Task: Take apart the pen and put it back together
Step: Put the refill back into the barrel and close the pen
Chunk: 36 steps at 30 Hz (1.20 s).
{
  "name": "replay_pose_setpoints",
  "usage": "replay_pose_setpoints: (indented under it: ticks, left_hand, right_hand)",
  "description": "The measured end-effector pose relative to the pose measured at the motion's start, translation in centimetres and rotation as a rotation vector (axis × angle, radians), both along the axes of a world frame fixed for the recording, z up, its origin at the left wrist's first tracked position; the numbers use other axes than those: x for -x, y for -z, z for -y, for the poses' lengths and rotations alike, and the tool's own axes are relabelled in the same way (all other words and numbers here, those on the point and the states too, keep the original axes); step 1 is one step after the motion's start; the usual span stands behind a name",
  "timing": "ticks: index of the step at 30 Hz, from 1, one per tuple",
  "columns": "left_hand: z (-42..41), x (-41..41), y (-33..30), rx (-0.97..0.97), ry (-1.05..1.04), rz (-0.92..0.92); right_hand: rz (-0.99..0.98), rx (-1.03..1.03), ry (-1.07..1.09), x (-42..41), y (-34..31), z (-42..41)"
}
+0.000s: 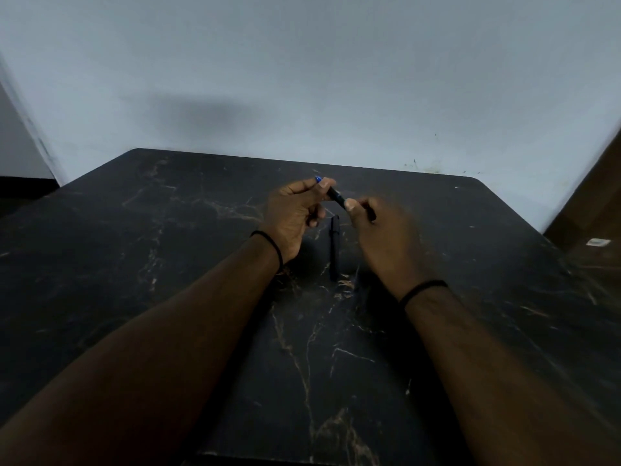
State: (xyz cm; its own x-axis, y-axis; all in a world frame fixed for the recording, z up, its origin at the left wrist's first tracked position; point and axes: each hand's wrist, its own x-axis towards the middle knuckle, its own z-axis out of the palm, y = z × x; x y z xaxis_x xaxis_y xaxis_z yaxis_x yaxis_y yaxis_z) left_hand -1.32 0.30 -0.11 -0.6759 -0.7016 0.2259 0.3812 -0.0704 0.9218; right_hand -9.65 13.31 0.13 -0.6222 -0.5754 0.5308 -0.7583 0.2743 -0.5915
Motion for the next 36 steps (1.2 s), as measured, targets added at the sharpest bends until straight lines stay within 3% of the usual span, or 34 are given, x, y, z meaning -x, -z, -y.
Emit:
replay_pose_setpoints:
  ticks: [4,11,16,23,29,36]
  left_hand:
    - [0.08,0.07,0.1,0.001,0.002,-0.001]
    - [0.21,-0.03,0.21,0.016,0.0,0.018]
    - [0.03,-0.05,0.07,0.009,-0.007,0.016]
    - [0.09,-0.06,0.2,0.011,-0.007,0.029]
    - [0.17,0.09,0.33,0.015,-0.005,0.019]
    - [0.23,0.1,0.31,0.012,-0.002,0.014]
  right_hand:
    - [0.076,0.115,-0.032,-0.08,0.28,-0.12]
    - [-0.024,-0.068,0.009,0.02,-0.11,-0.06]
    - [0.077,0.06,-0.043,-0.35,-0.22,-0.31]
    - [-0.024,-0.088,-0.002,0.01,-0.15,-0.06]
    - [0.06,0.02,-0.032,-0.27,0.03,-0.38]
    - [0.001,-0.097,-0.023,-0.43,-0.56,-0.26]
